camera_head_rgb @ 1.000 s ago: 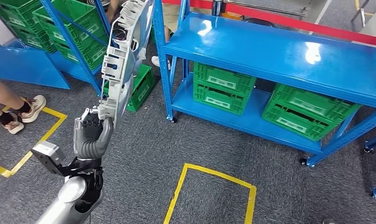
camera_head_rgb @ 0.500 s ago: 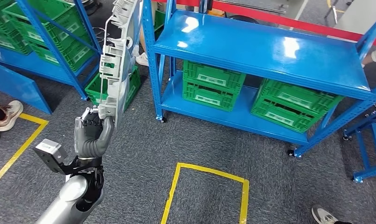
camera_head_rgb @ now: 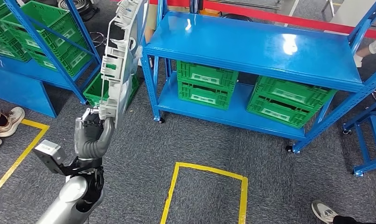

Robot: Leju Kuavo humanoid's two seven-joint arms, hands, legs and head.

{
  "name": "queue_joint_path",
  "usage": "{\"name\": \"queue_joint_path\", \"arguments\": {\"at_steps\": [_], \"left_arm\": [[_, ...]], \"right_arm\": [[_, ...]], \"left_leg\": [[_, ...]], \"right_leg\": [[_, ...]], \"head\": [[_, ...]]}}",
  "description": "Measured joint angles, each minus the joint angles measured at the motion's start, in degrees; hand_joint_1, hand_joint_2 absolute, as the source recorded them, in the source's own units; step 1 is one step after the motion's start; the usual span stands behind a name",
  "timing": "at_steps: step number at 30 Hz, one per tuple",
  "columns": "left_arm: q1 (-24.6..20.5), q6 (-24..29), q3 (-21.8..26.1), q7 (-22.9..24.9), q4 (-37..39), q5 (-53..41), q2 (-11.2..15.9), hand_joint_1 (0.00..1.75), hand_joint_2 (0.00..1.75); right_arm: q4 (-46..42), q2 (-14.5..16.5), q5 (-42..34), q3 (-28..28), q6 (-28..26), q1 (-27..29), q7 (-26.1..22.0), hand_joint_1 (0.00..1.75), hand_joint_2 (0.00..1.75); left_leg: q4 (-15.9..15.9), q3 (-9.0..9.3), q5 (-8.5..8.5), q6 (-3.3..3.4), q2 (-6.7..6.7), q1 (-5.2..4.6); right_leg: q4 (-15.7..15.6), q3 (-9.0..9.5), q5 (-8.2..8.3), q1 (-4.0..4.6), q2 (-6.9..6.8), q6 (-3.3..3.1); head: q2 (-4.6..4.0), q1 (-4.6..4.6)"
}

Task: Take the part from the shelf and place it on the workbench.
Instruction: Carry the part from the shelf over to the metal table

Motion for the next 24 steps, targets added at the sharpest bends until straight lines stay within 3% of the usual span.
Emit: {"name": "queue_joint_path", "arguments": {"at_steps": [1, 2, 3, 5, 7, 10, 12, 14, 15, 16, 17, 19, 21, 23, 24], "left_arm": [[0.04, 0.00, -0.02, 0.01, 0.04, 0.00, 0.01, 1.75, 1.75], [0.05, 0.02, -0.02, 0.03, 0.08, 0.00, 0.01, 1.75, 1.75], [0.05, 0.03, -0.01, 0.06, 0.12, 0.00, 0.02, 1.75, 1.75], [0.01, 0.03, -0.02, 0.09, 0.17, 0.00, 0.01, 1.75, 1.75], [0.03, 0.02, -0.06, 0.06, 0.22, -0.01, 0.01, 1.75, 1.75], [0.04, 0.08, -0.07, 0.07, 0.26, -0.01, -0.01, 1.75, 1.75], [0.02, 0.11, -0.07, 0.09, 0.27, -0.01, -0.02, 1.75, 1.75], [0.02, 0.11, -0.09, 0.08, 0.27, -0.02, -0.04, 1.75, 1.75], [0.03, 0.11, -0.09, 0.07, 0.27, -0.02, -0.05, 1.75, 1.75], [0.05, 0.11, -0.09, 0.08, 0.27, -0.02, -0.05, 1.75, 1.75], [0.05, 0.11, -0.09, 0.08, 0.27, -0.02, -0.06, 1.75, 1.75], [0.03, 0.11, -0.10, 0.09, 0.26, -0.02, -0.07, 1.75, 1.75], [-0.06, 0.11, -0.11, 0.08, 0.27, -0.02, -0.08, 1.75, 1.75], [-0.10, 0.11, -0.13, 0.09, 0.32, -0.02, -0.11, 1.75, 1.75], [-0.06, 0.11, -0.11, 0.09, 0.34, -0.02, -0.12, 1.75, 1.75]], "right_arm": [[-0.01, 0.05, 0.02, 0.00, 0.00, 0.06, 0.02, 0.00, 1.75], [-0.02, 0.11, 0.04, 0.00, -0.01, 0.11, 0.04, 0.00, 1.75], [-0.04, 0.17, 0.07, 0.00, -0.01, 0.14, 0.06, 0.00, 1.75], [-0.06, 0.17, 0.16, 0.00, -0.05, 0.13, 0.06, 0.00, 1.75], [-0.07, 0.11, 0.35, 0.00, -0.12, 0.12, 0.06, 0.00, 1.75], [-0.09, 0.14, 0.58, 0.00, -0.15, 0.21, 0.06, 0.00, 1.75], [-0.10, 0.14, 0.61, 0.00, -0.14, 0.23, 0.06, 0.00, 1.75], [-0.10, 0.16, 0.62, 0.00, -0.11, 0.26, 0.06, 0.00, 1.75], [-0.11, 0.17, 0.63, 0.00, -0.07, 0.32, 0.06, 0.00, 1.75], [-0.13, 0.20, 0.64, 0.00, -0.02, 0.38, 0.06, 0.00, 1.75], [-0.14, 0.21, 0.66, 0.00, 0.03, 0.41, 0.06, 0.00, 1.75], [-0.17, 0.20, 0.73, 0.00, 0.18, 0.36, 0.07, 0.00, 1.75], [-0.20, 0.02, 0.89, 0.01, 0.49, 0.32, 0.18, 0.00, 1.75], [-0.24, -0.16, 1.06, 0.01, 0.79, 0.26, 0.30, 0.00, 1.75], [-0.25, -0.16, 1.13, 0.01, 0.90, 0.19, 0.31, 0.00, 1.75]], "left_leg": [[0.72, -0.46, 0.45, -0.16, 0.07, 0.03], [-0.58, 0.12, 1.93, -0.31, 0.25, 0.06], [-3.53, 1.61, 4.01, -0.46, 0.65, 0.10], [-9.20, 4.52, 6.28, -0.40, 2.25, -0.06], [-10.92, 5.29, 6.09, 0.44, 3.03, -0.32], [-10.95, 5.04, 6.30, 1.55, 2.01, -0.26], [-11.01, 4.97, 6.48, 1.98, 1.29, -0.02], [-11.01, 4.91, 6.52, 2.18, 0.50, 0.01], [-11.01, 4.91, 6.52, 2.21, 0.03, -0.01], [-11.00, 4.93, 6.51, 2.22, -0.46, -0.05], [-11.00, 4.96, 6.51, 2.22, -1.00, -0.12], [-11.04, 5.07, 6.52, 2.22, -2.09, -0.26], [-11.10, 4.90, 6.66, 1.99, -3.19, -0.19], [-11.29, 4.52, 6.99, 1.39, -4.29, 0.25], [-11.56, 4.43, 7.23, 0.97, -4.89, 0.42]], "right_leg": [[0.22, -0.01, -0.17, -0.03, -0.03, 0.04], [0.56, -0.02, -0.40, -0.11, -0.05, 0.17], [1.05, -0.04, -0.75, -0.24, -0.05, 0.42], [2.43, -0.29, -1.71, -0.26, -0.11, 1.12], [3.42, -0.60, -2.34, -0.05, -0.32, 1.63], [4.06, -0.88, -3.02, -0.11, -0.68, 2.04], [7.57, -2.28, -5.48, -0.32, -0.50, 2.69], [14.68, -5.41, -8.98, -0.56, -0.31, 3.16], [17.68, -6.86, -9.94, -0.63, -0.31, 3.18], [19.14, -7.68, -9.91, -0.65, -0.26, 3.06], [18.46, -7.55, -8.73, -0.61, -0.12, 2.77], [12.12, -5.01, -4.50, -0.45, 0.95, 1.71], [6.12, -2.45, -1.88, -0.22, 2.95, 0.50], [4.33, -1.70, -1.72, 0.06, 3.73, -0.13], [3.66, -1.48, -1.65, 0.17, 3.29, -0.22]], "head": [[0.00, 0.01], [0.00, -0.01], [0.00, -0.02], [0.00, -0.07], [0.00, 0.02], [0.00, 0.12], [0.00, 0.19], [0.00, 0.25], [0.00, 0.25], [0.00, 0.26], [0.00, 0.27], [0.00, 0.27], [0.00, 0.10], [0.00, 0.06], [0.00, 0.17]]}}
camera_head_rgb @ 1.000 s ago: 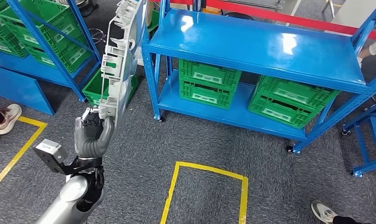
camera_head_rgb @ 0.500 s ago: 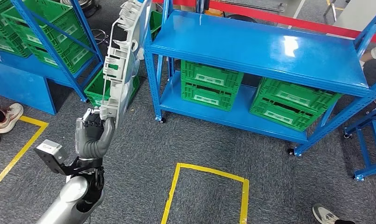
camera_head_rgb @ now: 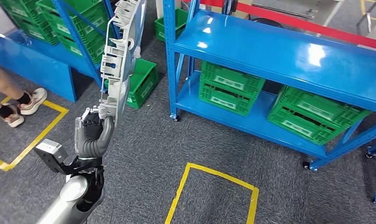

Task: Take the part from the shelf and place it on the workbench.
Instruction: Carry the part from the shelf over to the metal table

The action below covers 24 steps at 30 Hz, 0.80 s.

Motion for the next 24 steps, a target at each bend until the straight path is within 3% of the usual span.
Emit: {"name": "queue_joint_path", "arguments": {"at_steps": [1, 3, 5, 7, 9, 11, 13, 15, 17, 19, 21, 22, 24], "left_arm": [[0.09, 0.00, 0.04, 0.00, 0.02, 0.00, 0.00, 1.75, 1.75], [0.04, -0.01, 0.14, 0.00, 0.07, 0.00, 0.08, 1.75, 1.75], [-0.06, -0.05, 0.13, -0.02, 0.10, 0.00, 0.15, 1.75, 1.75], [0.04, -0.08, 0.08, -0.04, 0.18, 0.00, 0.15, 1.75, 1.75], [0.08, -0.05, 0.08, -0.02, 0.33, 0.00, 0.16, 1.75, 1.75], [0.04, -0.01, 0.14, 0.01, 0.45, 0.00, 0.16, 1.75, 1.75], [0.01, -0.02, 0.22, -0.03, 0.49, -0.02, 0.15, 1.75, 1.75], [0.02, -0.01, 0.27, -0.05, 0.52, -0.02, 0.14, 1.75, 1.75], [-0.02, 0.00, 0.31, -0.03, 0.54, -0.02, 0.13, 1.75, 1.75], [-0.09, 0.00, 0.32, -0.04, 0.52, -0.02, 0.13, 1.75, 1.75], [-0.12, 0.00, 0.31, -0.04, 0.52, -0.02, 0.13, 1.75, 1.75], [-0.14, 0.00, 0.29, -0.04, 0.52, -0.02, 0.12, 1.75, 1.75], [-0.14, 0.00, 0.27, -0.03, 0.54, -0.02, 0.08, 1.75, 1.75]], "right_arm": [[-0.01, 0.00, 0.03, 0.00, 0.08, -0.10, 0.01, 0.00, 1.75], [-0.02, 0.07, 0.10, 0.01, 0.31, -0.20, 0.01, 0.00, 1.75], [-0.01, 0.12, 0.11, 0.02, 0.62, -0.14, 0.03, 0.00, 1.75], [-0.01, 0.21, 0.11, 0.02, 0.94, -0.06, 0.06, 0.00, 1.75], [-0.03, 0.37, 0.15, 0.02, 1.14, -0.08, 0.08, 0.00, 1.75], [-0.10, 0.48, 0.19, 0.02, 1.21, -0.11, 0.09, 0.00, 1.75], [-0.15, 0.45, 0.20, 0.02, 1.31, -0.20, 0.11, 0.00, 1.75], [-0.17, 0.43, 0.20, 0.03, 1.51, -0.26, 0.14, 0.00, 1.75], [-0.18, 0.45, 0.20, 0.04, 1.71, -0.20, 0.15, 0.00, 1.75], [-0.18, 0.44, 0.20, 0.04, 1.78, -0.14, 0.16, 0.00, 1.75], [-0.18, 0.43, 0.21, 0.04, 1.79, -0.12, 0.16, 0.00, 1.75], [-0.18, 0.43, 0.20, 0.04, 1.79, -0.11, 0.16, 0.00, 1.75], [-0.18, 0.43, 0.20, 0.04, 1.83, 0.07, 0.16, 0.00, 1.75]], "left_leg": [[-0.06, -0.12, -0.01, -0.30, 0.33, -0.04], [1.86, -1.18, -1.64, -0.70, 2.75, -0.34], [7.65, -3.92, -5.01, -0.91, 5.03, -0.38], [12.48, -6.18, -6.57, -1.25, 5.19, -0.31], [10.41, -4.87, -4.25, -1.55, 5.69, -0.31], [3.88, -1.19, -1.23, -1.61, 8.08, -0.51], [0.48, 0.59, -0.53, -0.81, 9.95, -0.81], [0.39, 0.41, -0.60, 0.22, 9.31, -0.96], [0.29, 0.26, -0.35, 0.83, 8.09, -0.85], [0.22, 0.20, -0.15, 1.18, 7.29, -0.66], [0.22, 0.19, -0.12, 1.23, 7.12, -0.62], [0.22, 0.16, -0.10, 1.26, 6.93, -0.62], [0.25, -0.06, 0.10, 1.52, 4.89, -0.70]], "right_leg": [[-0.86, 0.41, 0.23, -0.06, -0.60, 0.10], [-2.83, 1.35, 0.87, -0.28, -1.88, 0.22], [-3.41, 1.69, 1.13, -0.34, -3.05, 0.16], [-3.20, 1.68, 0.96, -0.33, -4.13, 0.12], [-2.70, 1.66, 0.57, -0.42, -5.06, 0.37], [-1.67, 1.57, -0.20, -0.40, -5.81, 0.98], [-0.64, 1.42, -0.92, -0.14, -6.40, 1.58], [-0.32, 1.40, -1.14, -0.06, -7.09, 1.89], [0.43, 1.23, -2.06, -0.28, -6.57, 2.44], [1.69, 0.86, -3.41, -0.48, -5.25, 2.96], [2.27, 0.68, -3.92, -0.54, -4.82, 3.05], [3.42, 0.25, -4.64, -0.59, -4.59, 3.14], [9.62, -2.43, -6.77, -0.73, -3.86, 3.12]], "head": [[0.00, 0.03], [0.00, -0.18], [0.00, -0.40], [0.00, -0.42], [0.00, -0.43], [0.00, -0.48], [0.00, -0.44], [0.00, -0.34], [0.00, -0.27], [0.00, -0.21], [0.00, -0.19], [0.00, -0.18], [0.00, -0.16]]}}
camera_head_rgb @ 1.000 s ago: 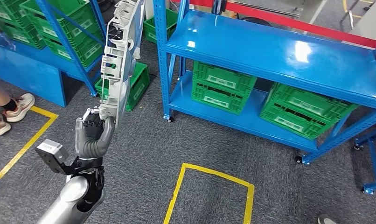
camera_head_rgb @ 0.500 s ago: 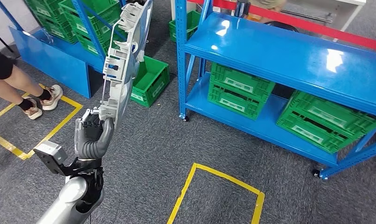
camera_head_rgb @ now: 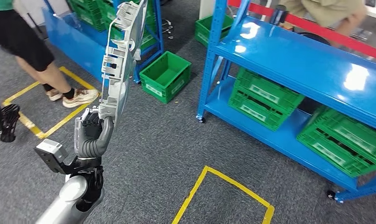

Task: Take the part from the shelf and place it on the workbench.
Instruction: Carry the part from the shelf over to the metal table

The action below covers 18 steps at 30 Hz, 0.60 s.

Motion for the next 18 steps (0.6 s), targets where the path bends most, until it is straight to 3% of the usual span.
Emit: {"name": "queue_joint_path", "arguments": {"at_steps": [1, 2, 4, 5, 6, 8, 10, 12, 14, 15, 16, 18], "left_arm": [[-0.01, 0.00, -0.01, 0.00, 0.01, 0.00, -0.02, 1.75, 1.75], [-0.01, 0.00, -0.01, 0.00, 0.01, 0.00, -0.03, 1.75, 1.75], [-0.06, 0.00, -0.01, -0.01, 0.01, -0.03, -0.04, 1.75, 1.75], [-0.07, 0.01, -0.02, -0.02, -0.01, -0.09, -0.06, 1.75, 1.75], [-0.04, 0.05, -0.03, 0.00, -0.04, -0.21, -0.08, 1.75, 1.75], [0.15, 0.28, 0.03, 0.15, -0.28, -0.55, -0.06, 1.75, 1.75], [0.26, 0.71, 0.15, 0.66, -0.73, -0.86, 0.17, 1.75, 1.75], [0.14, 1.00, 0.19, 1.44, -1.26, -1.15, 0.46, 1.75, 1.75], [0.13, 1.10, 0.18, 2.09, -1.70, -1.46, 0.61, 1.75, 1.75], [0.20, 1.14, 0.18, 2.33, -1.85, -1.61, 0.66, 1.75, 1.75], [0.27, 1.22, 0.20, 2.60, -1.99, -1.74, 0.73, 1.75, 1.75], [0.37, 1.41, 0.22, 3.02, -2.45, -2.02, 0.95, 1.75, 1.75]], "right_arm": [[0.00, 0.01, 0.02, 0.00, 0.03, 0.06, 0.00, 0.00, 1.75], [0.00, 0.01, 0.07, 0.00, 0.05, 0.08, 0.00, 0.00, 1.75], [0.00, -0.12, 0.27, -0.01, 0.13, -0.04, 0.01, 0.00, 1.75], [-0.01, -0.19, 0.38, -0.01, 0.20, -0.08, 0.02, 0.00, 1.75], [-0.02, -0.26, 0.46, -0.01, 0.27, -0.13, 0.05, 0.00, 1.75], [-0.03, -0.27, 0.56, 0.00, 0.38, -0.30, 0.09, 0.00, 1.75], [-0.05, -0.16, 0.75, 0.01, 0.40, -0.60, 0.10, 0.00, 1.75], [-0.07, -0.04, 0.98, 0.01, 0.40, -0.73, 0.09, 0.00, 1.75], [-0.07, 0.14, 1.09, 0.01, 0.42, -0.58, 0.09, 0.00, 1.75], [-0.07, 0.27, 1.12, 0.01, 0.42, -0.50, 0.09, 0.00, 1.75], [-0.07, 0.47, 1.13, 0.02, 0.43, -0.48, 0.09, 0.00, 1.75], [-0.07, 0.83, 1.14, 0.02, 0.51, -0.52, 0.09, 0.00, 1.75]], "left_leg": [[0.01, -0.08, 0.12, 0.10, -1.33, -0.07], [0.01, -0.13, 0.24, 0.14, -2.68, -0.15], [-0.05, -0.22, 0.47, -0.13, -4.26, -0.04], [-0.09, -0.40, 0.68, -0.43, -4.94, 0.14], [-0.19, -0.62, 0.93, -0.80, -5.65, 0.40], [-0.58, -0.95, 1.45, -1.67, -6.67, 0.71], [0.11, -1.67, 0.64, -2.15, -3.71, 0.31], [4.84, -3.89, -2.61, -2.37, 0.10, -0.01], [11.33, -6.55, -5.67, -2.71, 0.55, 0.17], [12.79, -6.98, -5.88, -2.89, 0.57, 0.24], [12.09, -6.29, -4.97, -3.07, 0.68, 0.30], [5.62, -2.24, -1.89, -3.30, 2.34, 0.28]], "right_leg": [[1.48, -0.64, 0.06, -0.05, 0.53, -0.21], [0.71, -0.35, 1.42, -0.03, 1.22, -0.67], [-6.15, 2.62, 4.97, 0.04, 3.87, -1.80], [-8.16, 3.43, 5.72, 0.16, 4.91, -2.19], [-9.00, 3.75, 5.82, 0.28, 5.47, -2.42], [-10.34, 4.22, 6.12, 0.37, 4.49, -2.63], [-12.48, 5.03, 6.84, 0.17, 3.11, -2.84], [-13.51, 5.35, 7.37, 0.13, 1.72, -2.98], [-13.39, 5.24, 7.34, 0.16, 0.32, -3.05], [-13.22, 5.18, 7.25, 0.13, -0.31, -2.99], [-12.97, 5.10, 7.11, 0.08, -0.89, -2.86], [-12.03, 4.90, 6.56, -0.01, -1.87, -2.33]], "head": [[0.00, 0.00], [0.00, -0.01], [0.00, -0.08], [0.00, -0.03], [0.00, 0.02], [0.00, 0.23], [0.00, -0.04], [0.00, -0.52], [0.00, -0.70], [0.00, -0.72], [0.00, -0.73], [0.00, -0.77]]}}
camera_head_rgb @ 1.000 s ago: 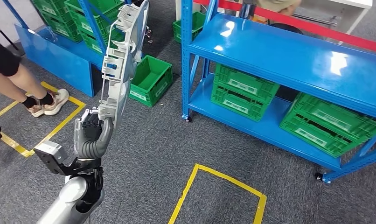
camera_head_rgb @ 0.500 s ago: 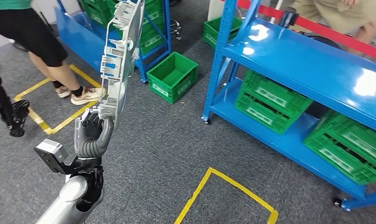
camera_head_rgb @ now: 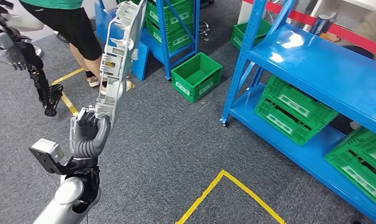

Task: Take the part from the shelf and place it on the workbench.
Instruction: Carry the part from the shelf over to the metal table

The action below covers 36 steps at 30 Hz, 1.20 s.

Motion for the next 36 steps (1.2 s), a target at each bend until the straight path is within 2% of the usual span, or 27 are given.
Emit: {"name": "queue_joint_path", "arguments": {"at_steps": [2, 3, 5, 7, 8, 10, 11, 12, 13, 14, 15, 17, 19, 20, 21, 22, 23, 24, 25, 26, 27, 28, 29, 30, 32, 34, 36], "left_arm": [[0.12, 0.13, 0.01, 0.19, -0.58, -0.28, 0.21, 1.75, 1.75], [0.20, 0.16, -0.01, 0.20, -0.83, -0.38, 0.25, 1.75, 1.75], [0.41, 0.21, -0.01, 0.27, -1.16, -0.50, 0.30, 1.75, 1.75], [0.51, 0.29, -0.01, 0.35, -1.44, -0.54, 0.34, 1.75, 1.75], [0.53, 0.31, -0.02, 0.37, -1.63, -0.56, 0.37, 1.75, 1.75], [0.54, 0.32, -0.03, 0.40, -1.98, -0.62, 0.37, 1.75, 1.75], [0.57, 0.32, -0.04, 0.40, -2.03, -0.64, 0.37, 1.75, 1.75], [0.61, 0.32, -0.04, 0.41, -2.04, -0.66, 0.37, 1.75, 1.75], [0.65, 0.33, -0.04, 0.42, -2.04, -0.67, 0.37, 1.75, 1.75], [0.68, 0.34, -0.04, 0.43, -2.06, -0.67, 0.37, 1.75, 1.75], [0.69, 0.35, -0.03, 0.45, -2.13, -0.67, 0.37, 1.75, 1.75], [0.67, 0.43, -0.03, 0.49, -2.37, -0.72, 0.38, 1.75, 1.75], [0.91, 0.64, -0.02, 0.62, -2.71, -0.80, 0.39, 1.75, 1.75], [1.20, 0.79, 0.02, 0.80, -2.94, -0.82, 0.42, 1.75, 1.75], [1.66, 0.96, 0.12, 1.04, -3.25, -0.82, 0.49, 1.75, 1.75], [2.12, 1.16, 0.32, 1.32, -3.62, -0.79, 0.64, 1.75, 1.75], [2.47, 1.32, 0.54, 1.57, -3.95, -0.75, 0.82, 1.75, 1.75], [2.74, 1.43, 0.73, 1.75, -4.21, -0.68, 1.00, 1.75, 1.75], [2.90, 1.49, 0.85, 1.86, -4.39, -0.60, 1.12, 1.75, 1.75], [3.03, 1.49, 0.88, 1.92, -4.48, -0.54, 1.17, 1.75, 1.75], [3.19, 1.50, 0.90, 1.96, -4.58, -0.48, 1.20, 1.75, 1.75], [3.32, 1.52, 0.93, 1.98, -4.69, -0.45, 1.22, 1.75, 1.75], [3.41, 1.59, 1.01, 2.00, -4.83, -0.45, 1.26, 1.75, 1.75], [3.44, 1.73, 1.14, 2.02, -5.02, -0.46, 1.31, 1.75, 1.75], [3.41, 2.11, 1.42, 2.03, -5.56, -0.63, 1.46, 1.75, 1.75], [3.45, 2.45, 1.66, 2.11, -6.26, -0.85, 1.62, 1.75, 1.75], [3.52, 2.60, 1.85, 2.20, -6.81, -0.93, 1.68, 1.75, 1.75]], "right_arm": [[0.01, 0.17, 0.01, 0.00, 0.08, -0.10, 0.00, 0.00, 1.75], [0.02, 0.21, 0.01, 0.00, 0.11, -0.17, 0.00, 0.00, 1.75], [0.01, 0.31, 0.01, 0.01, 0.20, -0.25, 0.00, 0.00, 1.75], [0.02, 0.43, 0.02, 0.02, 0.26, -0.23, 0.00, 0.00, 1.75], [0.02, 0.46, 0.02, 0.02, 0.26, -0.18, 0.00, 0.00, 1.75], [0.03, 0.47, 0.02, 0.02, 0.26, 0.00, 0.00, 0.00, 1.75], [0.03, 0.49, 0.01, 0.02, 0.26, 0.12, 0.00, 0.00, 1.75], [0.03, 0.50, 0.01, 0.02, 0.26, 0.21, 0.00, 0.00, 1.75], [0.03, 0.52, 0.00, 0.02, 0.26, 0.25, 0.00, 0.00, 1.75], [0.03, 0.53, 0.01, 0.02, 0.26, 0.23, 0.00, 0.00, 1.75], [0.03, 0.53, 0.02, 0.02, 0.26, 0.19, 0.00, 0.00, 1.75], [0.03, 0.44, 0.21, 0.02, 0.36, 0.15, 0.00, 0.00, 1.75], [0.03, 0.37, 0.56, 0.02, 0.55, 0.11, 0.05, 0.00, 1.75], [0.02, 0.41, 0.73, 0.02, 0.63, 0.08, 0.14, 0.00, 1.75], [0.02, 0.54, 0.86, 0.02, 0.66, 0.03, 0.22, 0.00, 1.75], [0.01, 0.68, 1.01, 0.02, 0.68, 0.02, 0.31, 0.00, 1.75], [0.01, 0.84, 1.18, 0.02, 0.68, 0.06, 0.37, 0.00, 1.75], [0.02, 0.99, 1.37, 0.02, 0.68, 0.12, 0.46, 0.00, 1.75], [0.03, 1.08, 1.51, 0.02, 0.70, 0.19, 0.61, 0.00, 1.75], [0.04, 1.19, 1.63, 0.02, 0.73, 0.24, 0.79, 0.00, 1.75], [0.04, 1.29, 1.74, 0.02, 0.81, 0.25, 0.98, 0.00, 1.75], [0.04, 1.42, 1.85, 0.02, 0.90, 0.21, 1.16, 0.00, 1.75], [0.03, 1.52, 1.96, 0.02, 0.99, 0.14, 1.36, 0.00, 1.75], [0.03, 1.59, 2.09, 0.02, 1.07, 0.01, 1.51, 0.00, 1.75], [0.04, 1.62, 2.36, 0.02, 1.20, -0.53, 1.72, 0.00, 1.75], [0.04, 1.58, 2.67, 0.02, 1.40, -1.46, 1.94, 0.00, 1.75], [0.03, 1.58, 2.90, 0.02, 1.57, -2.23, 2.31, 0.00, 1.75]], "left_leg": [[-5.25, 3.05, 1.38, 0.63, 2.06, -0.21], [-5.95, 3.37, 1.17, 1.12, 2.59, -0.36], [-5.88, 3.13, 1.35, 2.05, 1.59, -0.41], [-5.97, 2.83, 1.67, 2.63, 0.50, -0.30], [-6.01, 2.66, 1.85, 2.92, -0.07, -0.22], [-5.99, 2.25, 2.14, 3.35, -1.29, -0.26], [-5.98, 2.07, 2.27, 3.49, -1.99, -0.33], [-5.97, 1.93, 2.39, 3.59, -2.73, -0.41], [-5.96, 1.85, 2.51, 3.62, -3.49, -0.50], [-5.97, 1.83, 2.62, 3.60, -4.24, -0.58], [-5.98, 1.84, 2.73, 3.54, -4.99, -0.64], [-6.00, 1.64, 3.08, 3.20, -6.40, -0.54], [-6.08, 1.12, 3.60, 2.52, -7.67, -0.09], [-6.24, 0.89, 3.90, 2.06, -8.32, 0.07], [-6.31, 0.68, 4.04, 1.74, -8.15, 0.13], [-6.01, 0.35, 3.67, 1.50, -6.86, -0.01], [-4.84, -0.31, 2.64, 1.32, -5.23, -0.17], [-2.53, -1.38, 0.97, 1.23, -3.39, -0.26], [0.57, -2.73, -0.97, 1.03, -2.16, -0.28], [3.85, -4.06, -2.61, 0.79, -1.94, -0.18], [6.21, -4.86, -3.48, 0.56, -1.90, -0.09], [6.74, -4.69, -3.29, 0.36, -1.83, -0.02], [5.36, -3.51, -2.23, 0.19, -1.61, 0.03], [2.22, -1.37, -0.59, 0.06, -0.93, 0.07], [-3.87, 2.37, 1.14, 0.35, 1.52, -0.23], [-5.91, 3.27, 1.09, 1.31, 2.69, -0.57], [-5.98, 2.94, 1.43, 2.20, 1.61, -0.54]], "right_leg": [[1.18, -0.26, -0.76, 0.26, -0.75, 0.70], [1.53, -0.32, -0.99, 0.41, -1.06, 0.96], [1.69, -0.28, -1.18, 0.43, -1.61, 1.24], [3.00, -0.72, -2.59, 0.18, -0.51, 1.79], [5.13, -1.54, -4.23, 0.06, 0.49, 2.11], [12.04, -4.33, -8.26, -0.08, 1.98, 2.45], [15.33, -5.70, -9.57, -0.08, 2.11, 2.43], [17.10, -6.45, -9.84, -0.07, 2.18, 2.29], [17.04, -6.37, -9.07, -0.04, 2.30, 2.02], [14.90, -5.34, -7.33, 0.01, 2.59, 1.62], [11.30, -3.67, -5.10, 0.09, 3.28, 1.09], [4.77, -0.77, -2.16, 0.25, 5.74, -0.03], [2.36, 0.13, -1.63, 0.51, 7.01, -0.64], [1.86, 0.26, -1.49, 0.63, 6.59, -0.73], [1.16, 0.47, -1.26, 0.55, 5.94, -0.70], [0.34, 0.74, -0.93, 0.43, 5.31, -0.75], [-0.44, 0.94, -0.54, 0.29, 4.60, -0.82], [-0.88, 1.00, -0.19, 0.16, 3.88, -0.85], [-0.97, 0.96, -0.08, 0.19, 3.25, -0.97], [-0.89, 0.85, -0.06, 0.18, 2.56, -0.99], [-0.75, 0.75, -0.09, 0.18, 1.87, -0.94], [-0.55, 0.65, -0.18, 0.15, 1.21, -0.82], [-0.28, 0.56, -0.31, 0.10, 0.61, -0.64], [0.10, 0.47, -0.52, 0.03, 0.05, -0.37], [1.00, 0.21, -1.09, 0.21, -0.77, 0.33], [1.53, 0.05, -1.41, 0.48, -1.34, 0.87], [1.63, 0.03, -1.52, 0.41, -1.77, 1.21]], "head": [[0.00, -0.02], [0.00, 0.03], [0.00, 0.11], [0.00, 0.19], [0.00, 0.25], [0.00, 0.35], [0.00, 0.35], [0.00, 0.35], [0.00, 0.34], [0.00, 0.34], [0.00, 0.34], [0.00, 0.23], [0.00, 0.31], [0.00, 0.42], [0.00, 0.51], [0.00, 0.45], [0.00, 0.34], [0.00, 0.20], [0.00, 0.11], [0.00, 0.07], [0.00, 0.06], [0.00, 0.06], [0.00, 0.04], [0.00, 0.05], [0.00, 0.02], [0.00, 0.10], [0.00, 0.19]]}}
